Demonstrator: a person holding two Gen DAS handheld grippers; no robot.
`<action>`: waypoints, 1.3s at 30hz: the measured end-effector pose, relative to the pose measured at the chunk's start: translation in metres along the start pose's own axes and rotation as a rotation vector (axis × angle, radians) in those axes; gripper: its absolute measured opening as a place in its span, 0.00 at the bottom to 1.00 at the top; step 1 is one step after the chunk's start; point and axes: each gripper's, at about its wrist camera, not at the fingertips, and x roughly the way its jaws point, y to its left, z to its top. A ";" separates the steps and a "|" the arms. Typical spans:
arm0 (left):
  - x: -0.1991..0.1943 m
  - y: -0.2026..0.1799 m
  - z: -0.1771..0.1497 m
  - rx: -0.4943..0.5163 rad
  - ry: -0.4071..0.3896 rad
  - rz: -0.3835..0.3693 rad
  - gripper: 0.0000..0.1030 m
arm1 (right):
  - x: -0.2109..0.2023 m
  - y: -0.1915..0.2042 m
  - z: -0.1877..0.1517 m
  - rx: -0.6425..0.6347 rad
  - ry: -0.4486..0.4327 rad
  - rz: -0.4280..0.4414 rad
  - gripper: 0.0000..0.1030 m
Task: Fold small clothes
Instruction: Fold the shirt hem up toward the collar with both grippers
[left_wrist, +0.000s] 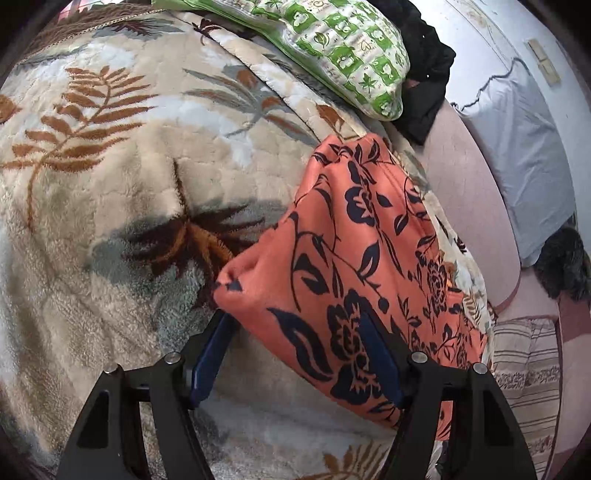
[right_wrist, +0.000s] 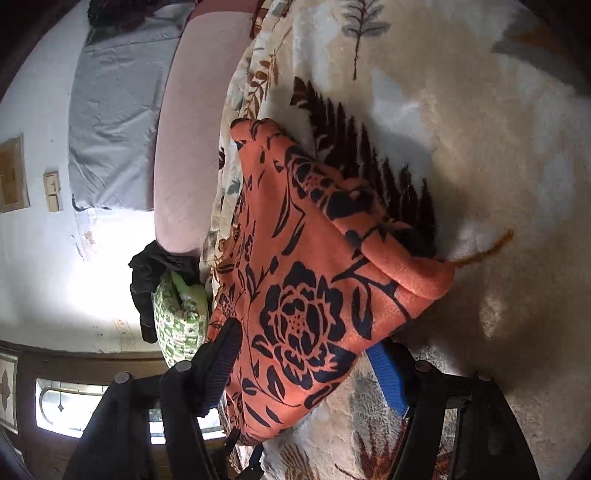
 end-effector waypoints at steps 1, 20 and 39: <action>0.004 -0.001 0.006 0.008 0.007 0.012 0.16 | 0.001 0.000 0.003 0.025 -0.024 0.008 0.69; -0.145 0.046 -0.100 0.134 -0.014 0.041 0.13 | -0.117 0.052 -0.048 -0.343 0.057 -0.080 0.11; -0.040 -0.027 -0.007 0.525 0.050 0.174 0.62 | -0.084 0.062 0.019 -0.630 0.081 -0.256 0.74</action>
